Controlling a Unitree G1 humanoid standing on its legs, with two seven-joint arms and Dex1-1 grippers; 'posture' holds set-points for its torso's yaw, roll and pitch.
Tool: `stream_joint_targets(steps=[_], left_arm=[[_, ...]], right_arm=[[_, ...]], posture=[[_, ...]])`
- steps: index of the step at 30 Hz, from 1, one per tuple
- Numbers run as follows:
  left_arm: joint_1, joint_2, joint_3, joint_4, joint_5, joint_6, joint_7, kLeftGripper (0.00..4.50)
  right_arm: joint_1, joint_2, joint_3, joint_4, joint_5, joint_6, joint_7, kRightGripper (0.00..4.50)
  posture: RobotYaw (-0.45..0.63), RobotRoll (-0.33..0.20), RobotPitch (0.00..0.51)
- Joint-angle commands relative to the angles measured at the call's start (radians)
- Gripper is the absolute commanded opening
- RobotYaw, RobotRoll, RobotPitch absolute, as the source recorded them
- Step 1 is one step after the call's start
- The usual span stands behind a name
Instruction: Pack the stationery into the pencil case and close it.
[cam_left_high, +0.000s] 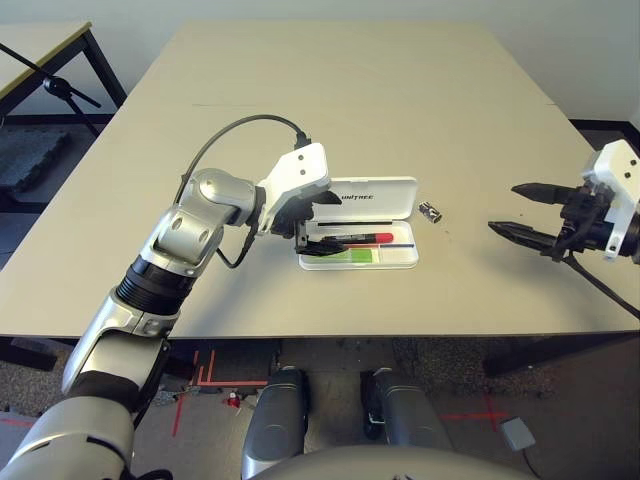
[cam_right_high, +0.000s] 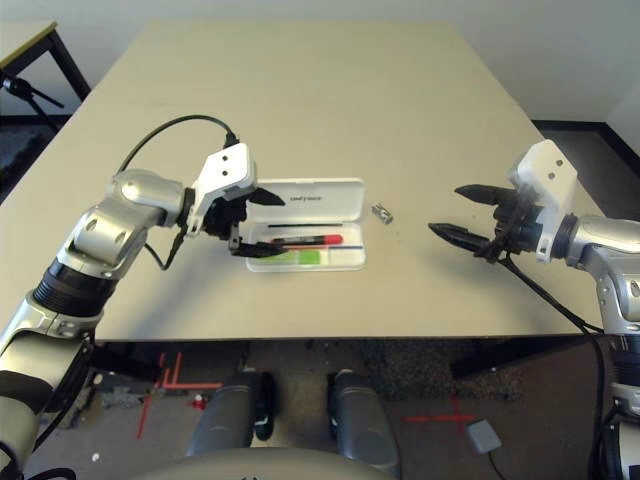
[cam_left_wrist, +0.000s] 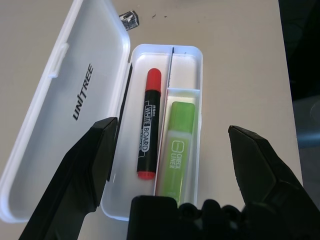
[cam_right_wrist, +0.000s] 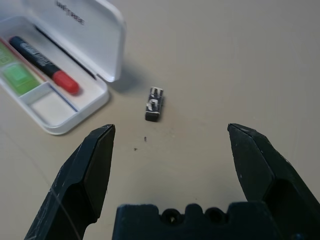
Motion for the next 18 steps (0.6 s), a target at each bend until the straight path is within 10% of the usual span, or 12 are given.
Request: stream_joint_targets(steps=[1,18], left_arm=[[0.023,0.036,0.039,0.011,-0.024,0.008,-0.007,4.49],[0.063,0.090,0.095,0.026,-0.025,0.000,0.034,4.49]], right_arm=[[-0.002,0.012,-0.019,-0.008,-0.009,0.045,-0.068,4.50],[-0.133,0.124,0.008,0.098,-0.059,0.161,-0.300,4.50]], posture=[[0.08,0.000,0.114],[0.13,0.000,0.095]])
